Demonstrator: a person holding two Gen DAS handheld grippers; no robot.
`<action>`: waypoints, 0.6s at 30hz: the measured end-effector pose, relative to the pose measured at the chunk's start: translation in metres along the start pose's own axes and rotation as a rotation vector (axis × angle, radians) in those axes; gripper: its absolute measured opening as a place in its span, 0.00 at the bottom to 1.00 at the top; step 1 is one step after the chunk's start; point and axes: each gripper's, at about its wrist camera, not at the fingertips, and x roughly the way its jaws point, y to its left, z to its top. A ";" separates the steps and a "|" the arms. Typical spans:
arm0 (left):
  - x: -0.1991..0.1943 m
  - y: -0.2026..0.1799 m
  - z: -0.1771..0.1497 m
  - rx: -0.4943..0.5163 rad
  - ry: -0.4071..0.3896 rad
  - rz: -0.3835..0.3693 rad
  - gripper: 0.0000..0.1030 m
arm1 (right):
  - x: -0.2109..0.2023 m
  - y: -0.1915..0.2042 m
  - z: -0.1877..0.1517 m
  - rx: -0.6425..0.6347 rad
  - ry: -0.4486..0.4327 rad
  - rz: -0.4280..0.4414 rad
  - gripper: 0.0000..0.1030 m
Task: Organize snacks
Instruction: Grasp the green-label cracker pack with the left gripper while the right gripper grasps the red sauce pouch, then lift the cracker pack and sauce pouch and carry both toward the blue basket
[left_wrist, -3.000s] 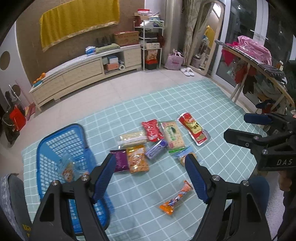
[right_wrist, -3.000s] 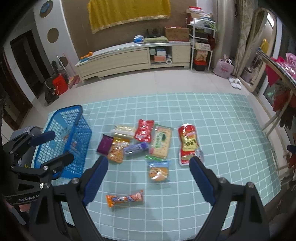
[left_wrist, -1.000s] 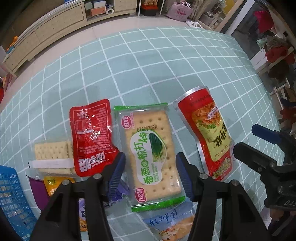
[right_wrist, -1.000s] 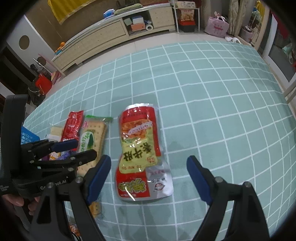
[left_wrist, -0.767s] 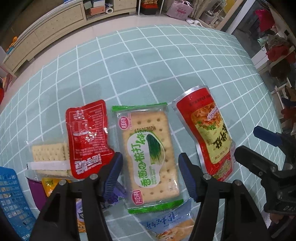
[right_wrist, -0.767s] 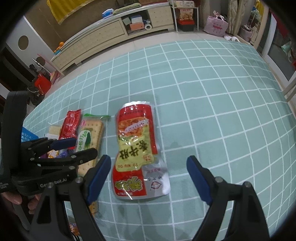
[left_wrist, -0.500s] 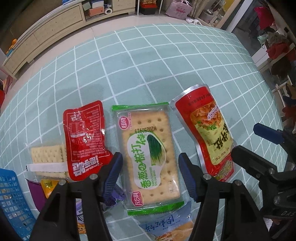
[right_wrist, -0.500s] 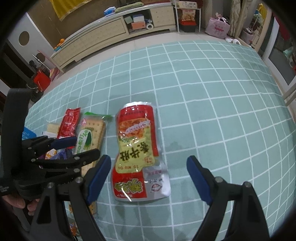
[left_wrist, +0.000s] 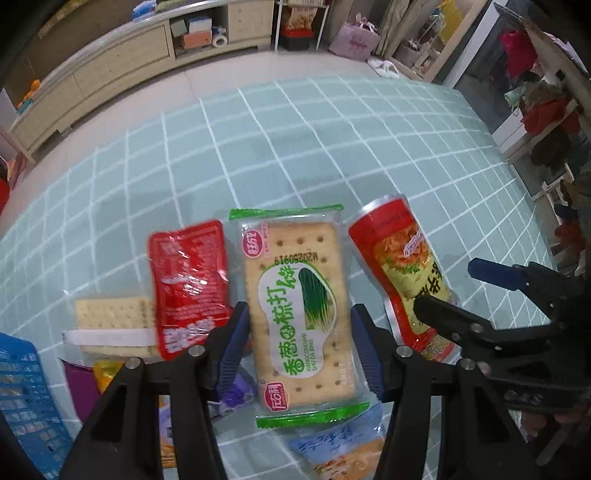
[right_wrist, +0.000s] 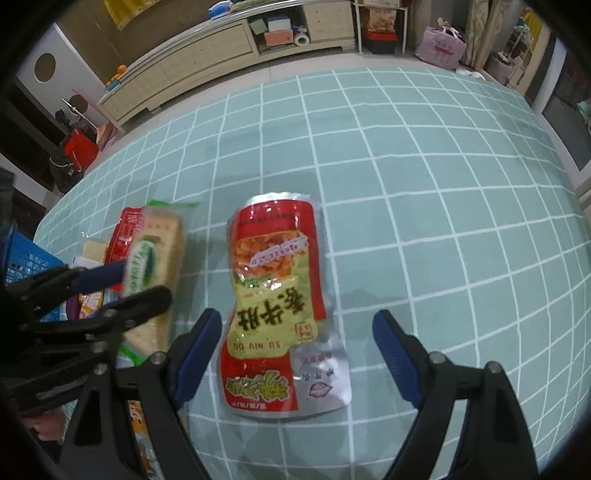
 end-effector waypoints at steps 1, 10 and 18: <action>-0.006 0.001 0.000 0.005 -0.012 -0.001 0.51 | 0.001 0.001 0.001 0.000 0.003 0.002 0.84; -0.023 0.007 0.002 -0.015 -0.031 0.029 0.51 | 0.017 0.012 0.004 -0.029 0.026 -0.024 0.80; -0.028 0.012 -0.010 -0.012 -0.033 0.037 0.51 | 0.020 0.029 0.002 -0.094 0.016 -0.069 0.51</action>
